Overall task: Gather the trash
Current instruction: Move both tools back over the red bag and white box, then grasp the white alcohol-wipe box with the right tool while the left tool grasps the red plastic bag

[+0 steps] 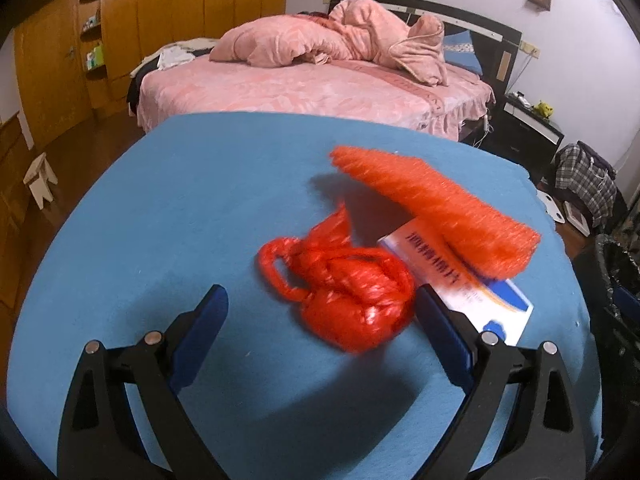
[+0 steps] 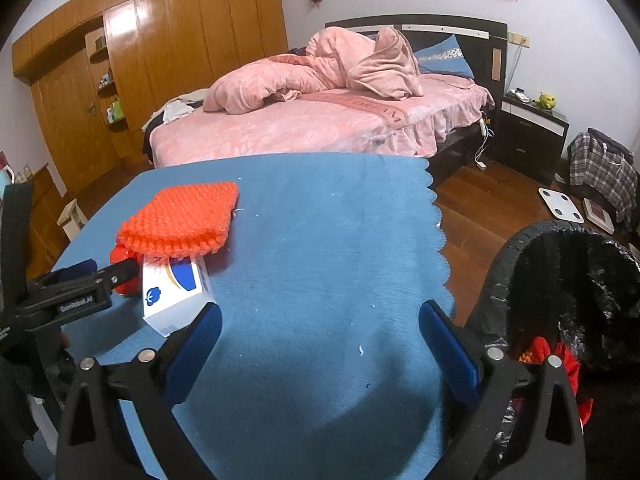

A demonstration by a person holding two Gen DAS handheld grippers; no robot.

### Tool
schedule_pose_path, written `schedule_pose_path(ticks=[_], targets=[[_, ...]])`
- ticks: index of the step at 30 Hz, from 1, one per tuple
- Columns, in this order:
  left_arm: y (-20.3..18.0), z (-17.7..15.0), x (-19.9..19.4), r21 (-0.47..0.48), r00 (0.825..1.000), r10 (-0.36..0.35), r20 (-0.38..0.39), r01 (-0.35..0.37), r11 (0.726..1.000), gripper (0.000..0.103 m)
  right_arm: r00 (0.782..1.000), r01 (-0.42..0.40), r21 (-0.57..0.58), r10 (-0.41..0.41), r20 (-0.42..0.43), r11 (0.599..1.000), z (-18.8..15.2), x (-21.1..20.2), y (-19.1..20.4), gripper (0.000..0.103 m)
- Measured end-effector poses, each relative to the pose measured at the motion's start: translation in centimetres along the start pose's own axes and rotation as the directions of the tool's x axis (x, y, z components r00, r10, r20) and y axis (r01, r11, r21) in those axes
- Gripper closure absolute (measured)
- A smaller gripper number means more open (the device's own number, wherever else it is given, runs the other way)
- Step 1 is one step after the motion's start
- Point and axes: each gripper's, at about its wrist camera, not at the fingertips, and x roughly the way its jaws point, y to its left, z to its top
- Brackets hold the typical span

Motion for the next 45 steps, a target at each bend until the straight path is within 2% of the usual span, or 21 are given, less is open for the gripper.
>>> schedule_pose_path(ticks=[6,8,13,19,20,21,22,25,26,27,32,41,45], targets=[[2.1,-0.8,-1.2,-0.033,1.000,0.019,0.003,-0.018,0.999,0.011,1.000,-0.014,-0.022,0.014,-0.005,1.000,0.0,0.3,1.1,0.006],[2.7,-0.9,-1.8,-0.056,1.000,0.003,0.011,-0.003,0.998,0.011,1.000,-0.017,-0.025,0.017,-0.005,1.000,0.1,0.4,1.3,0.006],[1.6,-0.2,-1.8,-0.043,0.999,-0.028,0.021,0.029,0.999,0.011,1.000,-0.015,-0.030,0.015,-0.009,0.999,0.0,0.4,1.4,0.006],[0.3,0.5,0.4,-0.023,1.000,-0.027,-0.006,0.026,0.999,0.011,1.000,0.001,-0.020,-0.001,-0.007,1.000,0.1,0.1,0.9,0.006],[0.3,0.5,0.8,-0.024,0.999,-0.032,-0.014,0.032,0.999,0.015,1.000,0.002,-0.020,-0.003,-0.007,1.000,0.1,0.0,0.8,0.006],[0.3,0.4,1.0,-0.026,0.999,-0.042,-0.021,0.041,0.999,0.030,1.000,0.003,-0.021,-0.004,-0.006,1.000,0.1,0.0,0.7,0.006],[0.4,0.3,1.4,-0.029,0.997,-0.060,-0.042,0.059,0.998,0.037,1.000,0.002,-0.020,-0.003,-0.007,1.000,0.1,0.0,0.6,0.006],[1.0,0.2,1.4,-0.055,0.995,-0.093,-0.040,0.091,0.994,0.052,1.000,-0.002,-0.022,0.002,-0.007,1.000,0.1,0.1,0.6,0.006],[1.2,0.1,1.3,-0.064,0.993,-0.111,-0.039,0.108,0.992,0.054,1.000,-0.005,-0.023,0.005,-0.008,1.000,0.1,0.1,0.7,0.006],[1.4,0.0,1.1,-0.072,0.991,-0.128,-0.031,0.126,0.989,0.055,1.000,-0.010,-0.026,0.009,-0.009,1.000,0.1,0.1,0.9,0.006],[1.6,-0.6,-0.6,-0.043,0.992,-0.129,0.003,0.129,0.991,0.056,0.999,-0.051,-0.063,0.050,-0.017,0.997,0.1,0.4,2.7,0.006],[3.1,-2.0,-3.0,-0.010,0.999,-0.050,0.019,0.050,0.999,0.056,0.990,-0.131,-0.096,0.126,-0.059,0.987,0.2,2.1,6.8,0.006],[4.0,-2.4,-3.3,-0.030,0.999,-0.045,0.013,0.046,0.999,0.056,0.988,-0.146,-0.118,0.137,-0.077,0.982,0.2,2.9,8.5,0.006]])
